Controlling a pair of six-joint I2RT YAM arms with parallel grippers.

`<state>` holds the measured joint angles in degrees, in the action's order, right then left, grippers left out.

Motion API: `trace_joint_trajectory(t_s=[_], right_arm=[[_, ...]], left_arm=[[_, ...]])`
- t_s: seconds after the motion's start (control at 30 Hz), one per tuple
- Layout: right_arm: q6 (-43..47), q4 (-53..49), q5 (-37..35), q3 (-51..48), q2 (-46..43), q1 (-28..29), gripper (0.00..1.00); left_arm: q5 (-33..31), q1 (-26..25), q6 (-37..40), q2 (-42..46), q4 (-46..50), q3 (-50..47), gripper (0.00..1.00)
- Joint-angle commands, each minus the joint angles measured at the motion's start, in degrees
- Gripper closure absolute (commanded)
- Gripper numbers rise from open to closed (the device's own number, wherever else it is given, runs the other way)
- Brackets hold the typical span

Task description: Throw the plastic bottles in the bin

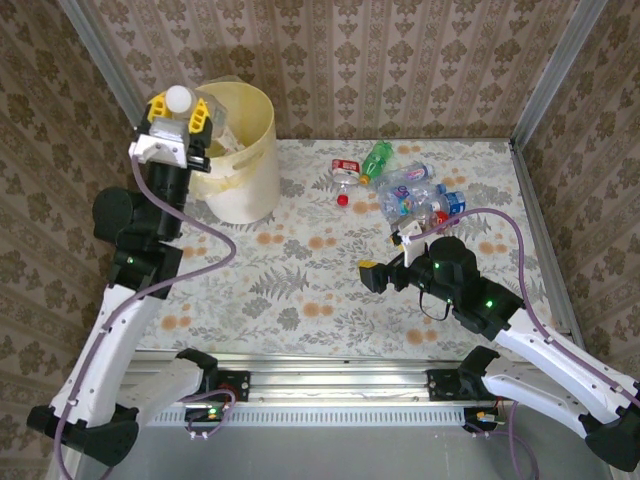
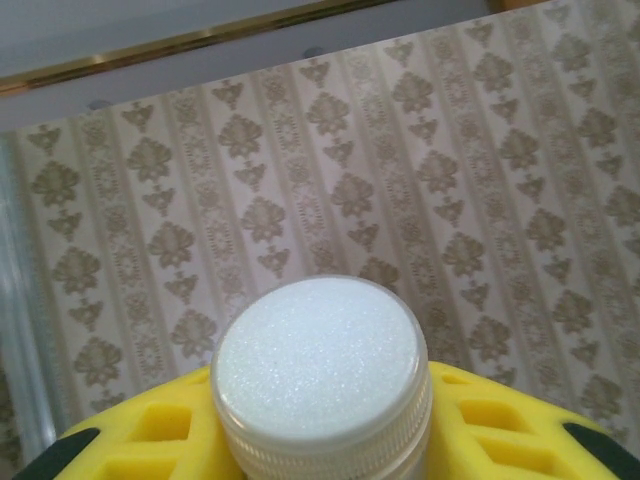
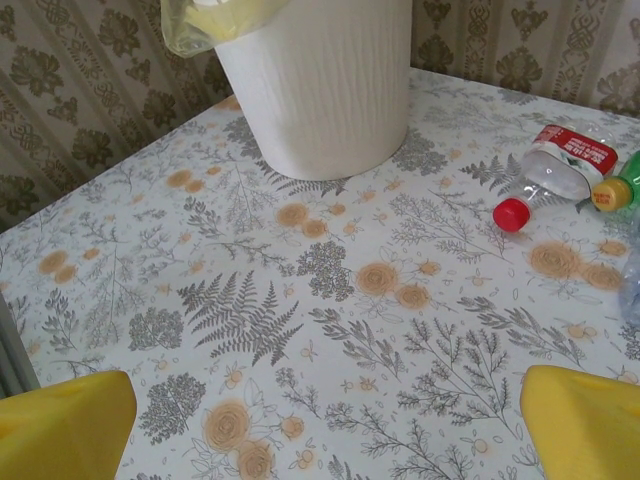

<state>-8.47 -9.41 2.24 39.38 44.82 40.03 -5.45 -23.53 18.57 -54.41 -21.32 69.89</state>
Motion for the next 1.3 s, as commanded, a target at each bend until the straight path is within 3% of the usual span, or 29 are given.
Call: trace_joint_trajectory(t_s=[0.0, 0.27, 0.43, 0.53, 0.63, 0.83, 0.97, 1.27], right_arm=[[1.02, -0.96, -0.95, 0.74, -1.06, 0.40, 0.00], [1.09, -1.36, -0.74, 0.79, -1.14, 0.40, 0.00], [1.35, -1.48, -0.70, 0.70, -1.14, 0.40, 0.00], [1.12, -1.67, -0.31, 0.86, -1.16, 0.40, 0.00], [1.15, -3.01, -0.21, 1.45, -1.68, 0.40, 0.00], [0.65, -4.70, -3.24, 1.74, -2.06, 0.40, 0.00], [-1.11, -6.01, -4.15, 2.97, -0.37, 0.31, 0.00], [-6.02, -10.91, -6.68, 7.50, 4.03, -1.55, 0.00]], left_arm=[[2.31, 2.85, -3.83, -0.81, -5.60, 0.17, 0.82], [3.53, 8.79, -9.35, -6.38, -6.00, 0.84, 0.82], [7.46, 15.00, -16.30, -14.90, 2.45, 5.46, 0.78], [12.83, 19.40, -22.29, -22.44, 9.06, 9.82, 0.64], [19.43, 21.83, -27.80, -27.97, 16.63, 15.51, 0.26], [22.81, 19.57, -28.79, -24.24, 19.73, 18.49, 0.03], [24.05, 18.97, -28.08, -20.89, 25.46, 22.17, 0.01], [26.25, 18.71, -27.96, -11.83, 30.24, 20.62, 0.00]])
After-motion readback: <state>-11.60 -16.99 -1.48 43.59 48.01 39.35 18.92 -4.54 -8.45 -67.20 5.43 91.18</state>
